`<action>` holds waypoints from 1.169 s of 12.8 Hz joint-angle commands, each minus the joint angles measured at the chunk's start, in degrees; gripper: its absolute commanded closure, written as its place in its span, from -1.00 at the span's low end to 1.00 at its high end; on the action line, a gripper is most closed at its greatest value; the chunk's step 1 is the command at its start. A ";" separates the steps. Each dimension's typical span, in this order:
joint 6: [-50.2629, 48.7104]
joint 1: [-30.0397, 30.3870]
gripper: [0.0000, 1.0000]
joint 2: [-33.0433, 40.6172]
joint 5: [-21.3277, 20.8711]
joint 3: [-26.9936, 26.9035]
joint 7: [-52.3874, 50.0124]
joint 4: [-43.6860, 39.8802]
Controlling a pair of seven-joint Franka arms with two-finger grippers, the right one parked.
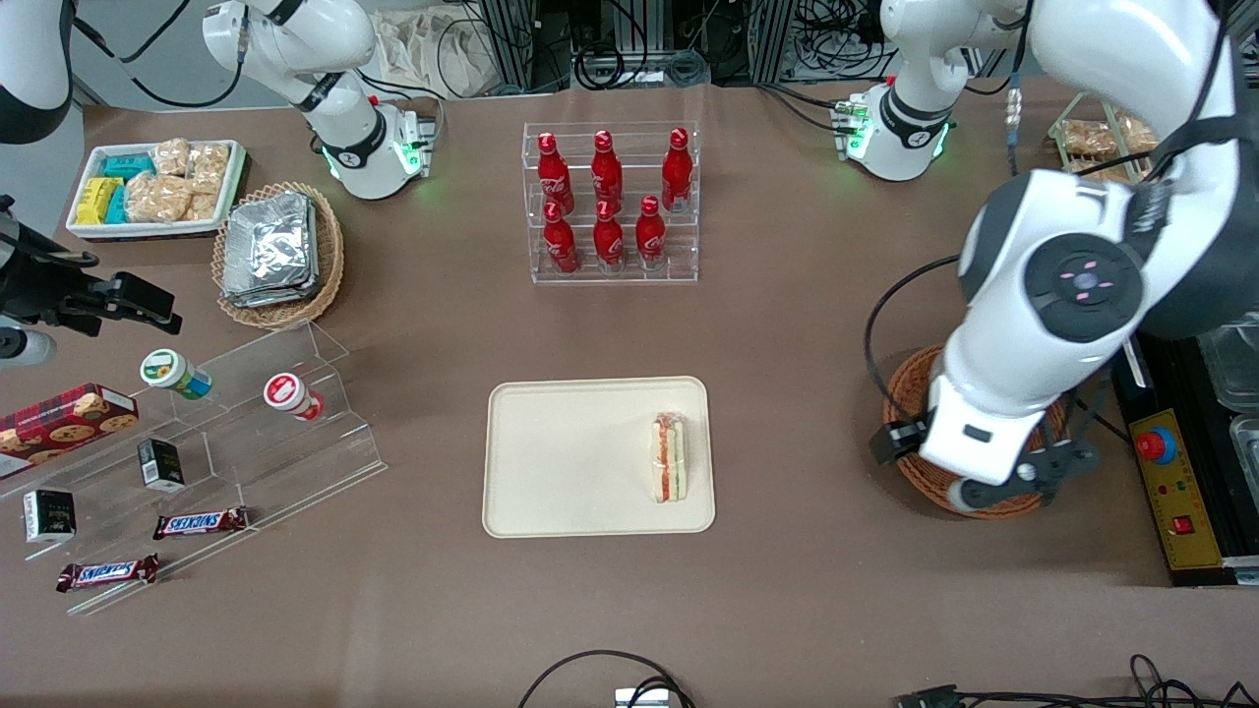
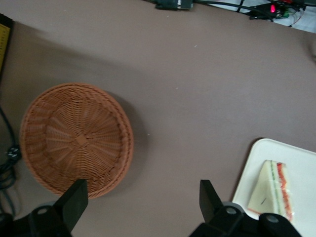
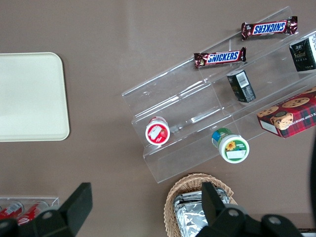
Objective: Place sandwich from basket to tray
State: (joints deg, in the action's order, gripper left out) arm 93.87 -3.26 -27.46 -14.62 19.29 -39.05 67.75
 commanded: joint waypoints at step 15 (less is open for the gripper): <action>-8.09 8.87 -1.00 27.79 14.26 -10.77 32.98 20.30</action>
State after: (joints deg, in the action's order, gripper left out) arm 85.13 3.87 -5.53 -2.26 8.48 -8.20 81.26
